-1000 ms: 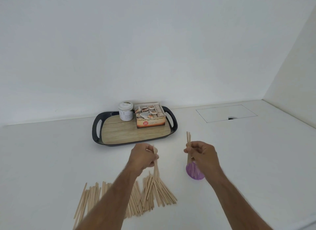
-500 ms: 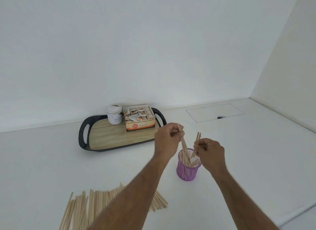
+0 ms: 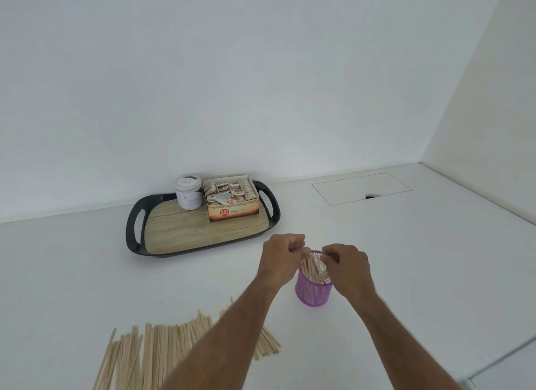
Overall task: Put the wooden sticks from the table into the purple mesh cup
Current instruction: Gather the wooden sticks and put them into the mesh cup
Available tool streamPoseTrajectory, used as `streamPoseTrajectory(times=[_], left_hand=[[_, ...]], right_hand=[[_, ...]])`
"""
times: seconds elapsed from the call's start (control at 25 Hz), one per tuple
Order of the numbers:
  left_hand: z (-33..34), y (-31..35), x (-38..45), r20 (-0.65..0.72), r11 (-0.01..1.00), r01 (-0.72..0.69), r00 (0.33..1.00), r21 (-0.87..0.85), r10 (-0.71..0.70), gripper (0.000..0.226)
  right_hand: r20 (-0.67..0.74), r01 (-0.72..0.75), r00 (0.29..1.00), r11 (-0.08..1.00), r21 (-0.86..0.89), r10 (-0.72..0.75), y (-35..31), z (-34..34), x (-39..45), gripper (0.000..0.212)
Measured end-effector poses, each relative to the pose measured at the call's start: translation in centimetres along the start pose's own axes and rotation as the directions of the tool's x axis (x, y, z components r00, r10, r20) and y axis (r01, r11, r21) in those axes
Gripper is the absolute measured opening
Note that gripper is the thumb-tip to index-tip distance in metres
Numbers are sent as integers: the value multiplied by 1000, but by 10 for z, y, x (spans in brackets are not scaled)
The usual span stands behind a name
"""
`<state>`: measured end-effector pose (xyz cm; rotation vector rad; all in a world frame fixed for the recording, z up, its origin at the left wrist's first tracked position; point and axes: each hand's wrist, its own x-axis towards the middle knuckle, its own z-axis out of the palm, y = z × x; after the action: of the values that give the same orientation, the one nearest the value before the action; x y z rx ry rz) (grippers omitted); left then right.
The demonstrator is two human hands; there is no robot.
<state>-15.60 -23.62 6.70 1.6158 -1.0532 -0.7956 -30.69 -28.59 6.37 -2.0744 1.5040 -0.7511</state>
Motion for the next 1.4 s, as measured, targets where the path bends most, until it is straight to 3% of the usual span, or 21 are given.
streamPoseTrajectory(times=[0.16, 0.24, 0.32, 0.48, 0.64, 0.8, 1.16, 1.28, 1.4], left_hand=[[-22, 1, -1, -107, 1000, 6, 994, 3, -6, 31], [-40, -5, -1, -173, 997, 68, 983, 38, -61, 23], [-61, -16, -3, -174, 975, 166, 975, 151, -139, 19], [-92, -41, -19, -134, 827, 371, 928, 421, -348, 32], [-100, -58, -39, -126, 642, 422, 882, 640, -455, 55], [-95, -69, -52, -119, 560, 400, 874, 726, -471, 58], [-94, -79, -59, -145, 616, 433, 876, 658, -461, 32], [-97, -82, -60, -151, 640, 450, 872, 623, -465, 16], [-100, -84, -61, -165, 668, 469, 869, 578, -467, 19]], right_hand=[[-173, 153, 974, 988, 32, -145, -14, 5, -13, 19], [-173, 263, 953, 963, 58, -250, -22, 14, -22, 12], [-40, 298, 954, 953, 56, -297, -29, 31, -32, 7], [317, 144, 938, 989, 16, -142, -28, 70, -48, 14], [444, 105, 894, 992, -74, -61, -24, 96, -61, 31], [494, 134, 869, 975, -177, -30, -26, 111, -69, 43], [528, 161, 849, 955, -247, -7, -42, 118, -72, 14], [519, 141, 854, 965, -221, -6, -42, 116, -73, 18], [498, 105, 867, 977, -188, 3, -41, 115, -74, 21]])
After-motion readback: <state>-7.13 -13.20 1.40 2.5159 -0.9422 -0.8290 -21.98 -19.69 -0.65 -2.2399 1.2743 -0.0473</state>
